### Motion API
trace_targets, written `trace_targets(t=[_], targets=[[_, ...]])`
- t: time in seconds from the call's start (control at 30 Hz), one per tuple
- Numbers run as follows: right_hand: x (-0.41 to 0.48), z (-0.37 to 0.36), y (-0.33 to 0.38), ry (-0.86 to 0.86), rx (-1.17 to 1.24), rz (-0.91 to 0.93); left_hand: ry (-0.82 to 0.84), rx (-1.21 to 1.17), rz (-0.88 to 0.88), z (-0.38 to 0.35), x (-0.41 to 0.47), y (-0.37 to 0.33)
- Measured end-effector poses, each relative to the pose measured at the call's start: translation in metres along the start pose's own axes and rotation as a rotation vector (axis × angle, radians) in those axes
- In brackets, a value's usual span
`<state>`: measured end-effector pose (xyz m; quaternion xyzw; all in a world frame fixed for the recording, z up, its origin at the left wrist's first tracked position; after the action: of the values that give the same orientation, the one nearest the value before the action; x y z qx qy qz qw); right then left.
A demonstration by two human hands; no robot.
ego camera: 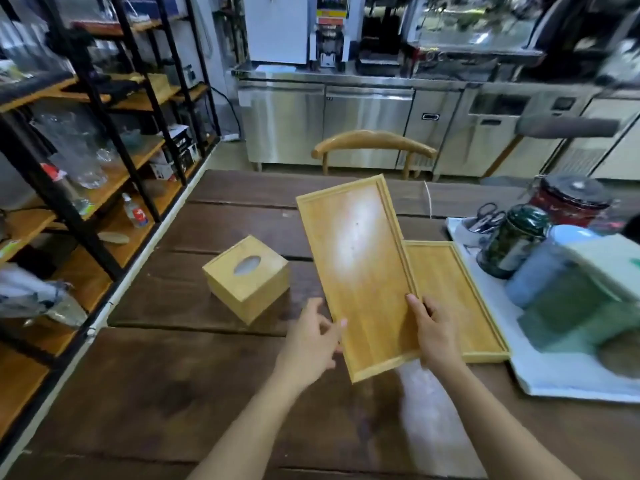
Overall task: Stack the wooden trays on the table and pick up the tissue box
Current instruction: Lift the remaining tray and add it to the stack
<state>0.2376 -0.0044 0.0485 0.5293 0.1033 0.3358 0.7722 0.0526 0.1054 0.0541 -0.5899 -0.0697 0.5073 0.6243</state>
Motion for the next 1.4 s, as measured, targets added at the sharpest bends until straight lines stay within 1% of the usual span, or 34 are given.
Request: trace_targets(t=[0.1, 0.2, 0.27, 0.37, 0.43, 0.5, 0.67, 0.93, 1.23, 1.4], targets=[[0.002, 0.03, -0.023, -0.067, -0.044, -0.053, -0.062, 0.259, -0.028, -0.05, 0.011, -0.004], [0.008, 0.057, -0.035, -0.106, -0.048, -0.071, -0.073, 0.336, -0.042, -0.086, 0.016, -0.016], [0.016, 0.072, -0.041, -0.097, -0.109, -0.076, -0.125, 0.421, -0.075, -0.105, 0.019, -0.03], [0.03, 0.091, -0.058, -0.054, -0.232, -0.116, -0.199, 0.628, -0.149, -0.131, 0.023, -0.049], [0.039, 0.103, -0.07, -0.039, -0.302, -0.134, -0.204, 0.737, -0.176, -0.15, 0.027, -0.053], [0.046, 0.112, -0.076, -0.038, -0.363, -0.133, -0.196, 0.793, -0.185, -0.168, 0.034, -0.051], [0.06, 0.123, -0.092, -0.036, -0.488, -0.132, -0.218, 0.81, -0.153, -0.194, 0.052, -0.048], [0.067, 0.117, -0.122, 0.004, -0.527, -0.186, -0.188, 0.797, -0.066, -0.209, 0.075, -0.036], [0.065, 0.118, -0.139, 0.007, -0.542, -0.264, -0.152, 0.794, -0.11, -0.213, 0.086, -0.037], [0.067, 0.119, -0.138, 0.003, -0.544, -0.296, -0.135, 0.735, -0.086, -0.21, 0.085, -0.037]])
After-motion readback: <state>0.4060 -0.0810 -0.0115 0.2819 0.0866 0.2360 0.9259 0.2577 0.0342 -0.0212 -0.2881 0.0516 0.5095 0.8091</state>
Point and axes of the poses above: each hand's wrist, its own x-axis towards the middle knuckle, its own z-axis out of the back of the hand, y = z × x, the point moved 7 cm from there along x, towards the middle knuckle, and after that the axes turned 14 degrees about z, right-handed, at the moved point
